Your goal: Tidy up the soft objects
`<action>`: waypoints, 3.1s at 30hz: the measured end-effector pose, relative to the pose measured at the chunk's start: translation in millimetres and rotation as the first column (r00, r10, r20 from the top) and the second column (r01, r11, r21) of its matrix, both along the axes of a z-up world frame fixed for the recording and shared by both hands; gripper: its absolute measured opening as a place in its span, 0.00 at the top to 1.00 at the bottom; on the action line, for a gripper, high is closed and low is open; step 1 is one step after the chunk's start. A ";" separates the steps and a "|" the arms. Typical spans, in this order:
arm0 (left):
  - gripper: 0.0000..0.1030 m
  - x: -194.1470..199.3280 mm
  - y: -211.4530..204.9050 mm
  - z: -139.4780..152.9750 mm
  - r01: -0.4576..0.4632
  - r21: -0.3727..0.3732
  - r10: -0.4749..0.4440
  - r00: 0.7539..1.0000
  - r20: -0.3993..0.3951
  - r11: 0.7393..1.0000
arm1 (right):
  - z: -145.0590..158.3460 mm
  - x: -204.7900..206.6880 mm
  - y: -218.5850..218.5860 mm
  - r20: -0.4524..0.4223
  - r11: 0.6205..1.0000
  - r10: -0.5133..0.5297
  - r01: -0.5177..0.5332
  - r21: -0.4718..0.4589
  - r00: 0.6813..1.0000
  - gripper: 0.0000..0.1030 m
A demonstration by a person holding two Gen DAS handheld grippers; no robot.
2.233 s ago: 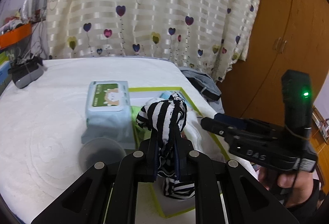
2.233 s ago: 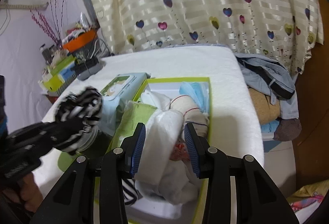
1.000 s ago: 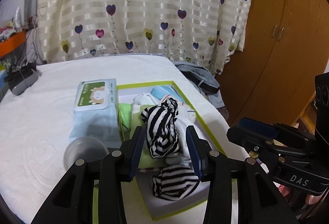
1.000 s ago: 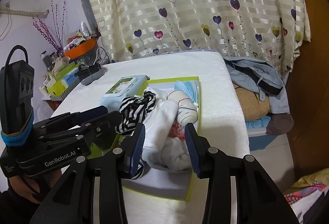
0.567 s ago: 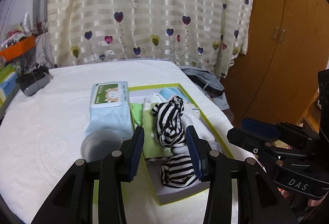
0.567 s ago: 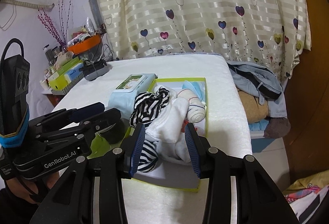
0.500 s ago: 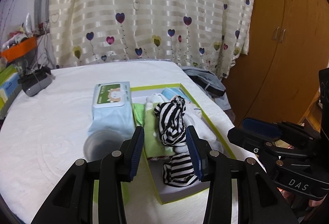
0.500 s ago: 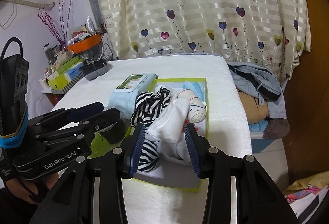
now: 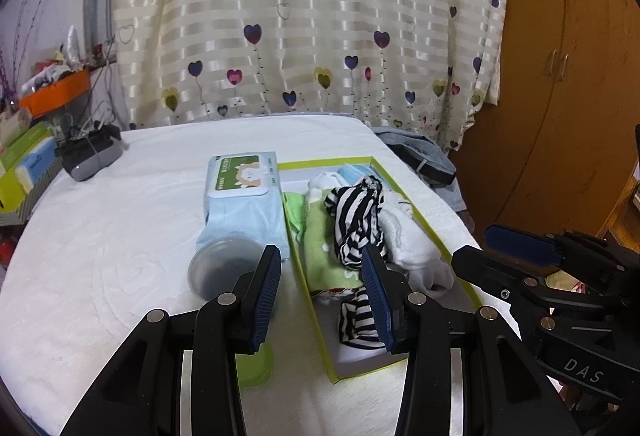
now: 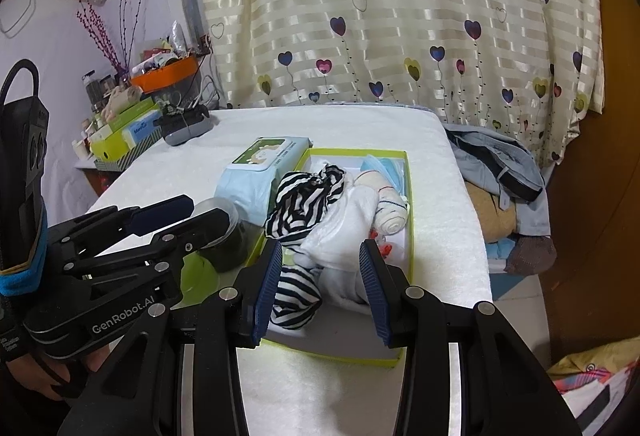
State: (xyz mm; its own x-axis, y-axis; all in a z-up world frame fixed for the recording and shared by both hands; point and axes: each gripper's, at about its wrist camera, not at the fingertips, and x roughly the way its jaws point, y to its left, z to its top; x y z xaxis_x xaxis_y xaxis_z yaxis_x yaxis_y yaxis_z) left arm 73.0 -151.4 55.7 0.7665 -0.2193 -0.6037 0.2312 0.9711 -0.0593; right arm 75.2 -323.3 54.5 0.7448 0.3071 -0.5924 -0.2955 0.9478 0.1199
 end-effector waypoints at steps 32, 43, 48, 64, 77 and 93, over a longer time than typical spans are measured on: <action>0.60 -45.5 28.6 -22.5 -0.058 0.024 0.059 0.997 -0.040 0.998 | -22.1 -40.3 37.4 -0.024 0.996 -0.013 0.011 -0.088 1.000 0.60; 0.60 -55.7 37.8 -28.7 -0.082 0.017 0.083 0.995 -0.054 0.996 | -31.8 -49.1 47.3 -0.038 0.995 -0.001 -0.003 -0.104 0.999 0.60; 0.60 -57.2 40.5 -30.6 -0.092 0.021 0.093 0.994 -0.056 0.996 | -34.7 -50.1 51.5 -0.043 0.994 0.007 -0.012 -0.110 0.999 0.60; 0.60 -56.2 40.6 -39.5 -0.094 0.028 0.096 0.992 -0.076 0.995 | -45.2 -48.1 54.7 -0.066 0.993 0.012 -0.020 -0.117 0.998 0.60; 0.60 -53.4 39.2 -47.3 -0.096 0.044 0.099 0.991 -0.092 0.994 | -52.7 -47.0 56.7 -0.083 0.993 0.014 -0.024 -0.115 0.996 0.60; 0.60 -52.9 38.7 -51.5 -0.091 0.046 0.095 0.990 -0.104 0.995 | -59.9 -43.2 56.7 -0.102 0.993 0.022 -0.033 -0.114 0.995 0.60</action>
